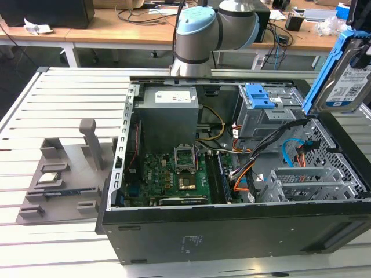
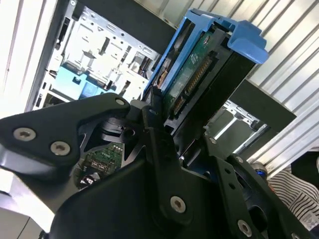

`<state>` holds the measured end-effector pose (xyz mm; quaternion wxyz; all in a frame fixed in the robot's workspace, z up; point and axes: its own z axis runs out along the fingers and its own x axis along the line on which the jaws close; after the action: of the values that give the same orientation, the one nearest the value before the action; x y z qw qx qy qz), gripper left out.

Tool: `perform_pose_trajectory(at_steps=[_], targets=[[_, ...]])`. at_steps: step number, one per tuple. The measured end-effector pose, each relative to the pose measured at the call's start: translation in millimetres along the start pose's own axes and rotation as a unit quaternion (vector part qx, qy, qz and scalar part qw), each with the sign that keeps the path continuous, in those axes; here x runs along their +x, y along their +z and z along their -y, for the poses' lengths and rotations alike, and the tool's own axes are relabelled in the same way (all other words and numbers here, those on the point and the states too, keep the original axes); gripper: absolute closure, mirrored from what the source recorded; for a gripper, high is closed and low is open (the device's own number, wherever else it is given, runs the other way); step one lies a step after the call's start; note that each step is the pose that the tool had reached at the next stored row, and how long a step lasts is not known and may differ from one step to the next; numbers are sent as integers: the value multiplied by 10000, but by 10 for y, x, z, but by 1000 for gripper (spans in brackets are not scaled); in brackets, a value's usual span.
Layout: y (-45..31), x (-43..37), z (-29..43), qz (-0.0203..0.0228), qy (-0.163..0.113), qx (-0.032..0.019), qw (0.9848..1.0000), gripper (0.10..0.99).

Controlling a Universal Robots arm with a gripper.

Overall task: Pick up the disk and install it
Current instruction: 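Pick up the disk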

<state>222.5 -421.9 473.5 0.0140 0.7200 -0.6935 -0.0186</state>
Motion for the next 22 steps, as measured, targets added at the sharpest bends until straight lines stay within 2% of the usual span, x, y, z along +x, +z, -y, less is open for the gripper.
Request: perform_pose_trajectory(at_steps=[7, 11, 16, 22], targets=[[3, 219, -8, -1, -4, 0, 10000, 725], [4, 299, -11, -1, -5, 0, 10000, 725], [8, 488, -18, -2, -9, 0, 10000, 725], [12, 635, -23, -2, -13, 0, 10000, 725]])
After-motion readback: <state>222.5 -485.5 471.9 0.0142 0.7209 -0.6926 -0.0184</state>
